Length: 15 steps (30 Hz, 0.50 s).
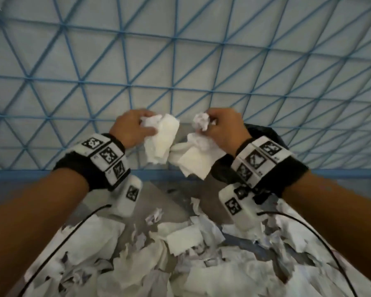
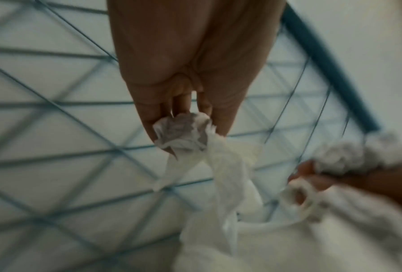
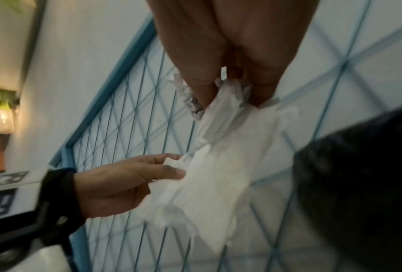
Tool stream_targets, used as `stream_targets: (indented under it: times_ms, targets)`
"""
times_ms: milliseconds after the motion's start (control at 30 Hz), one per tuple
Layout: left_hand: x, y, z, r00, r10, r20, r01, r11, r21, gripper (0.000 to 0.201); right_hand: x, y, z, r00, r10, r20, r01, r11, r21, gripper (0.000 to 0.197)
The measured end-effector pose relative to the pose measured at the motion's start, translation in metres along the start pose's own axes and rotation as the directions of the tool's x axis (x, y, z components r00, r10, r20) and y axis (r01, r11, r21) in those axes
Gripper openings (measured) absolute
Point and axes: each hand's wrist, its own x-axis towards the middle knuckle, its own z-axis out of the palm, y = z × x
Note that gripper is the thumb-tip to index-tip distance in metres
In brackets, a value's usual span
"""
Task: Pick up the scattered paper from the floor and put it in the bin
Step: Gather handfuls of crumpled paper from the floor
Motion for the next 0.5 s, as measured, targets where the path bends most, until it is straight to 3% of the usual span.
stream_targets:
  times_ms: [133, 233, 267, 333, 367, 400, 433, 500]
  targets:
    - [0.006, 0.078, 0.048, 0.988, 0.014, -0.156, -0.084, 0.889, -0.450, 0.039, -0.001, 0.032, -0.058, 0.939, 0.041, -0.341, -0.039, 0.999, 0.012, 0.017]
    - [-0.008, 0.115, 0.100, 0.967, 0.017, -0.254, -0.159, 0.819, -0.551, 0.030, -0.013, 0.064, -0.060, 0.885, 0.142, -0.443, -0.147, 0.989, 0.023, 0.023]
    - [-0.017, 0.123, 0.115, 0.957, 0.066, -0.282, -0.207, 0.839, -0.503, 0.027, -0.018, 0.074, -0.056, 0.895, 0.173, -0.412, -0.189, 0.982, 0.001, 0.025]
    - [-0.031, 0.123, 0.145, 0.956, 0.214, -0.199, -0.274, 0.892, -0.359, 0.028, -0.025, 0.094, -0.049, 0.955, 0.248, -0.163, -0.278, 0.940, -0.196, 0.029]
    - [-0.037, 0.117, 0.158, 0.955, 0.293, -0.050, -0.297, 0.937, -0.183, 0.031, -0.028, 0.102, -0.045, 0.950, 0.311, 0.015, -0.293, 0.908, -0.298, 0.031]
    - [-0.041, 0.110, 0.166, 0.935, 0.330, 0.128, -0.335, 0.942, 0.021, 0.035, -0.029, 0.108, -0.043, 0.912, 0.379, 0.154, -0.303, 0.879, -0.368, 0.035]
    - [-0.040, 0.100, 0.171, 0.914, 0.312, 0.258, -0.366, 0.909, 0.199, 0.038, -0.030, 0.111, -0.043, 0.876, 0.430, 0.219, -0.312, 0.851, -0.423, 0.041]
    - [-0.035, 0.088, 0.161, 0.924, 0.254, 0.287, -0.342, 0.884, 0.320, 0.041, -0.027, 0.112, -0.050, 0.881, 0.450, 0.144, -0.324, 0.798, -0.509, 0.050]
